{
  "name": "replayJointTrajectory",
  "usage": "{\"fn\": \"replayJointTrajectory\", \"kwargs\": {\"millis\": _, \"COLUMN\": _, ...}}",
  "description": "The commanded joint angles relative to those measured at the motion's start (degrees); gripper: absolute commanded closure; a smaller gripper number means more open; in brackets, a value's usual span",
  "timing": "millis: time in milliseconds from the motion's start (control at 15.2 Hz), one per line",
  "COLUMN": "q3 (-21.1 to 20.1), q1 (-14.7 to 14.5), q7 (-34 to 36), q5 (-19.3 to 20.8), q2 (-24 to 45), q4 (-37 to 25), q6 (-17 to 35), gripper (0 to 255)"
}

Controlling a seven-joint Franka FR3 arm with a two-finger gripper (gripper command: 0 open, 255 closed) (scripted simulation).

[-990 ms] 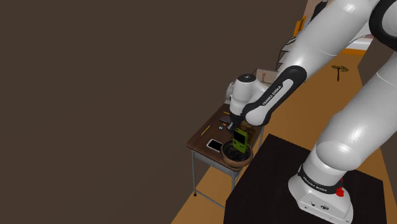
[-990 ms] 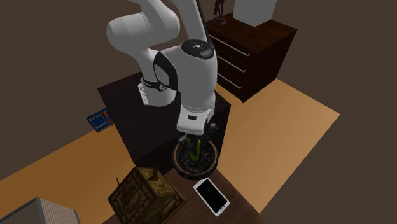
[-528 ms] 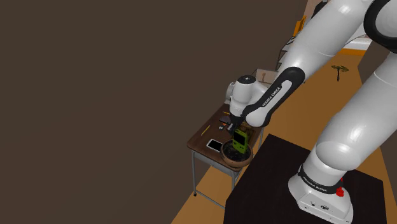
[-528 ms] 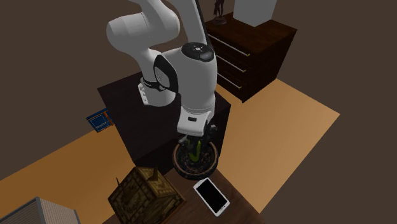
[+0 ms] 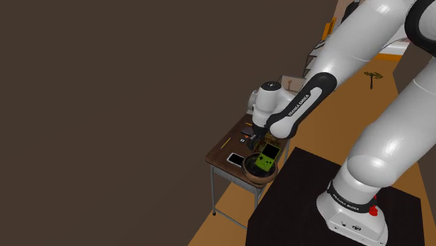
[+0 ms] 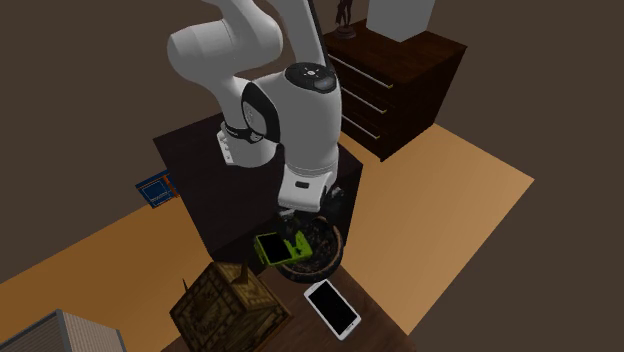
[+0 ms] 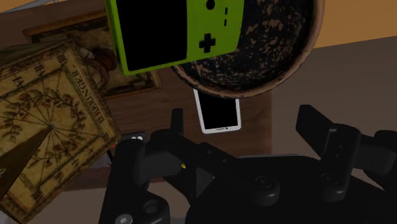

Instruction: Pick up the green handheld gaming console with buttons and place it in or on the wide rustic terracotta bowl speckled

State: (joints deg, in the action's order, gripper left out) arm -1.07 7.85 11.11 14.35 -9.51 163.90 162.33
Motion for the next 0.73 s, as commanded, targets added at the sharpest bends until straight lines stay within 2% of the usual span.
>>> {"fn": "replayJointTrajectory", "kwargs": {"millis": 0, "q3": 0.37, "q1": -1.27, "q7": -1.72, "q5": -2.44, "q2": -4.66, "q4": 0.35, "q6": -4.32, "gripper": 0}}
{"fn": "replayJointTrajectory", "kwargs": {"millis": 132, "q3": 0.75, "q1": -2.45, "q7": -2.89, "q5": -4.14, "q2": -9.6, "q4": 0.29, "q6": -9.33, "gripper": 0}}
{"fn": "replayJointTrajectory", "kwargs": {"millis": 660, "q3": 0.81, "q1": -2.51, "q7": -2.86, "q5": -4.1, "q2": -9.6, "q4": 0.28, "q6": -9.33, "gripper": 0}}
